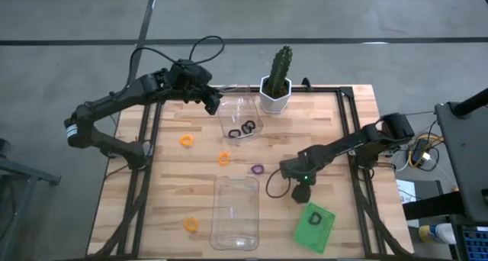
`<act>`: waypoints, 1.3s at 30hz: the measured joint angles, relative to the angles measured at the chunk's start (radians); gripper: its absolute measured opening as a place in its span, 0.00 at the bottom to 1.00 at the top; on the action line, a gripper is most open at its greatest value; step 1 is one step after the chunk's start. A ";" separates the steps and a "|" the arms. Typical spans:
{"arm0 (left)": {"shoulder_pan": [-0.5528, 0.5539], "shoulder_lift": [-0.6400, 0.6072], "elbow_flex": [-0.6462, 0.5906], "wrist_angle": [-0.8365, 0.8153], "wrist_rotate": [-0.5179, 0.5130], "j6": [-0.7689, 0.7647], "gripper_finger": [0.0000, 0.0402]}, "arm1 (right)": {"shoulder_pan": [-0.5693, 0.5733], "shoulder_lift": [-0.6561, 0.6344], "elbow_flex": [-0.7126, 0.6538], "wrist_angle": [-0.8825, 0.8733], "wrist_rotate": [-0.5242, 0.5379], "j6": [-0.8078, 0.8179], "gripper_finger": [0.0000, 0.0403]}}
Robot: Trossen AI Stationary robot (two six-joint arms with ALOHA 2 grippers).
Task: Sort spring keychains
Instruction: Put the right purple spring keychain into the green bin
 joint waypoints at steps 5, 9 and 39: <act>0.000 0.000 0.000 0.000 0.000 0.001 0.28 | -0.001 0.032 0.001 0.006 0.001 -0.005 0.44; 0.000 0.000 0.000 0.000 0.000 0.001 0.28 | 0.001 0.044 0.018 0.000 0.044 -0.014 0.41; 0.000 0.000 0.000 0.004 -0.008 0.003 0.28 | 0.014 -0.013 0.299 -0.279 -0.069 -0.155 0.03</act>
